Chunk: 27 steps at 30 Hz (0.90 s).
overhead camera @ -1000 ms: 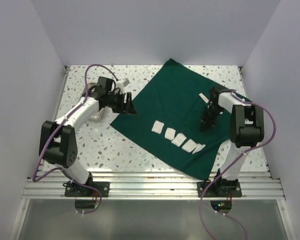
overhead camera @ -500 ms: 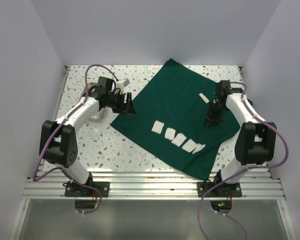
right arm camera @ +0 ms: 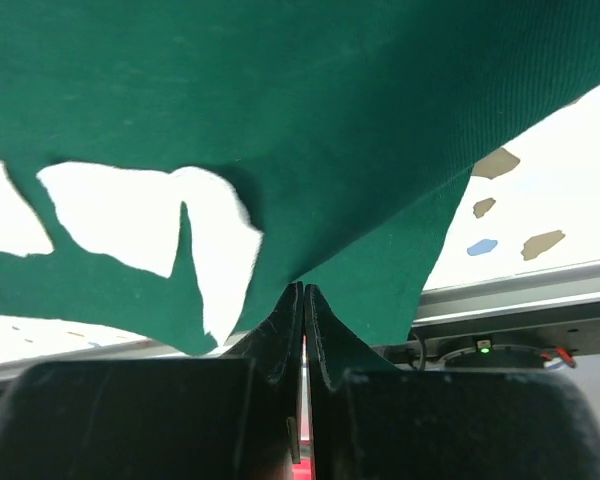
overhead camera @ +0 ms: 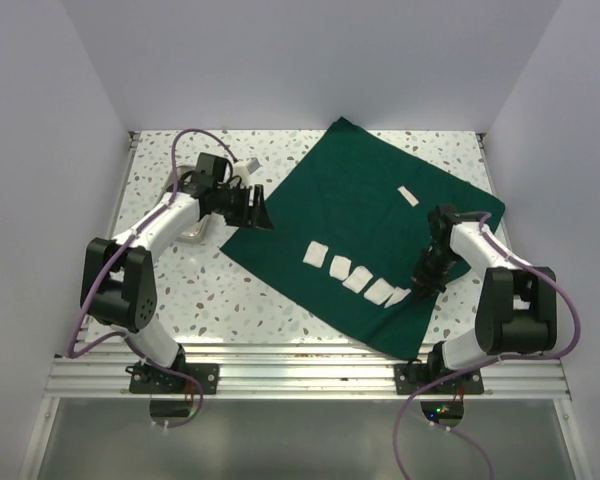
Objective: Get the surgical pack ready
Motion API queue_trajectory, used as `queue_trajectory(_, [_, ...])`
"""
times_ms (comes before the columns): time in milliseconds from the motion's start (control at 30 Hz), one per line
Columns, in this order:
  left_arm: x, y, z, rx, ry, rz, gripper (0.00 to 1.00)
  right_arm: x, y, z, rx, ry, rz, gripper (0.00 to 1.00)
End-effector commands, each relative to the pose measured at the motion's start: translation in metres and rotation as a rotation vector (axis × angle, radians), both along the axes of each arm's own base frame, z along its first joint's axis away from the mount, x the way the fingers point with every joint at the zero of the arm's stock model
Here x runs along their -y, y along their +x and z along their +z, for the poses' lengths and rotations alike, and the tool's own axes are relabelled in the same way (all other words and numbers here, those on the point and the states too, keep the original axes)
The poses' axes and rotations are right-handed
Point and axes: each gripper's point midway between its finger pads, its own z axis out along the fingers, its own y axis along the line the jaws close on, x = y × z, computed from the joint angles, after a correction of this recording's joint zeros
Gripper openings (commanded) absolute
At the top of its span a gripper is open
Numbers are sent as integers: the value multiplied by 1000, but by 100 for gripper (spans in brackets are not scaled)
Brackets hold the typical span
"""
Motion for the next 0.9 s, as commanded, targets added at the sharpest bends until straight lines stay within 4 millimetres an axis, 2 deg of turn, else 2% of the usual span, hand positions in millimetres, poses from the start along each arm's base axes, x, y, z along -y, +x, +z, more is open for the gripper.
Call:
queue_trajectory(0, [2,15,7,38,4,-5,63,-1,2,-10,7,-13,-65,0])
queue_trajectory(33, [2,16,7,41,3,-7,63,0,-4,-15,-12,-19,-68,0])
queue_trajectory(167, [3,15,5,33,-2,-6,63,1,-2,-33,-27,-39,-102,0])
queue_trajectory(267, [3,13,5,32,-3,-7,63,5,-8,-50,-73,-71,-140,0])
queue_trajectory(367, [3,13,7,35,-9,-10,63,19,-30,-58,-168,-180,-190,0])
queue_trajectory(467, [3,13,8,40,-9,-11,63,33,-51,-50,-236,-291,-247,0])
queue_trajectory(667, [0,14,8,39,-14,-7,63,59,-64,-26,-215,-423,-365,0])
queue_trajectory(867, [-1,14,7,37,-18,-5,63,41,-22,-3,-62,-229,-211,1])
